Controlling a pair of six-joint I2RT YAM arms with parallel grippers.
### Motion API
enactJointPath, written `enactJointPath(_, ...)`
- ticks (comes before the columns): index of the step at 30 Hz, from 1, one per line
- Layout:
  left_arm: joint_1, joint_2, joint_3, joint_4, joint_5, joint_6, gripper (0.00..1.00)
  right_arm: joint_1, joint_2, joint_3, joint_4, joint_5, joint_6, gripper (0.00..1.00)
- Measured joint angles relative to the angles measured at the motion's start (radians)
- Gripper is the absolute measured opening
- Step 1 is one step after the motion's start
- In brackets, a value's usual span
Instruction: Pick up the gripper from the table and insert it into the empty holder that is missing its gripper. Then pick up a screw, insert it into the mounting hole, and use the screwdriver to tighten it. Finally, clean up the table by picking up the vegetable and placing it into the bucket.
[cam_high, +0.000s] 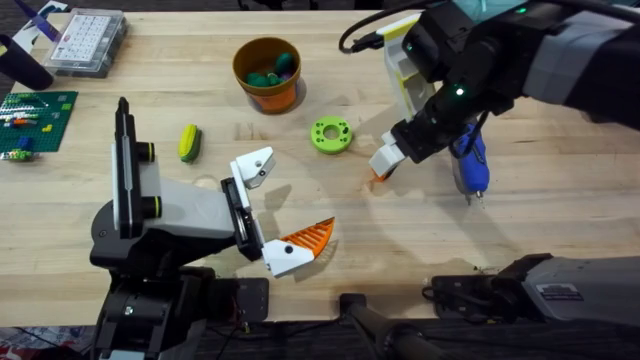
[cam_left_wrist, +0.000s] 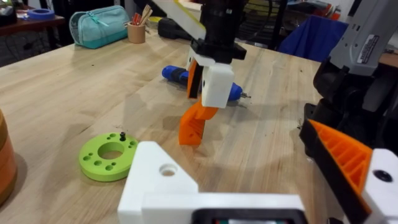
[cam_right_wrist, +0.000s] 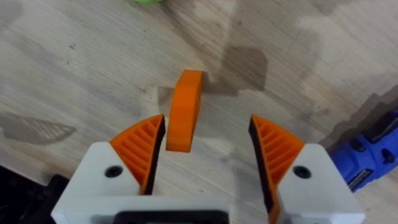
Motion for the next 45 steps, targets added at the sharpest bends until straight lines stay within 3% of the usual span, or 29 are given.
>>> enactJointPath(12,0.0,0.003,0.001,-0.014,-0.004,-0.001,0.99,0.01,0.006,-0.001,0.063,-0.087,0.026,0.824)
enactJointPath(32,0.0,0.003,0.001,-0.014,-0.004,-0.001,0.99,0.083,0.033,-0.001,0.019,-0.029,-0.002,0.814)
enactJointPath(35,0.0,0.003,0.001,-0.014,-0.004,-0.001,0.99,0.092,0.061,-0.001,0.019,-0.028,-0.008,0.694)
enactJointPath(39,0.0,0.003,0.001,-0.014,-0.005,-0.001,0.99,0.093,0.07,-0.001,0.019,-0.008,-0.007,0.118)
enactJointPath(40,0.0,0.003,0.001,-0.014,-0.005,-0.001,0.99,0.092,0.07,-0.001,0.02,-0.004,-0.006,0.037)
enactJointPath(45,0.0,0.003,0.001,-0.014,-0.004,-0.001,0.99,0.093,0.07,-0.001,0.021,0.004,-0.008,0.014)
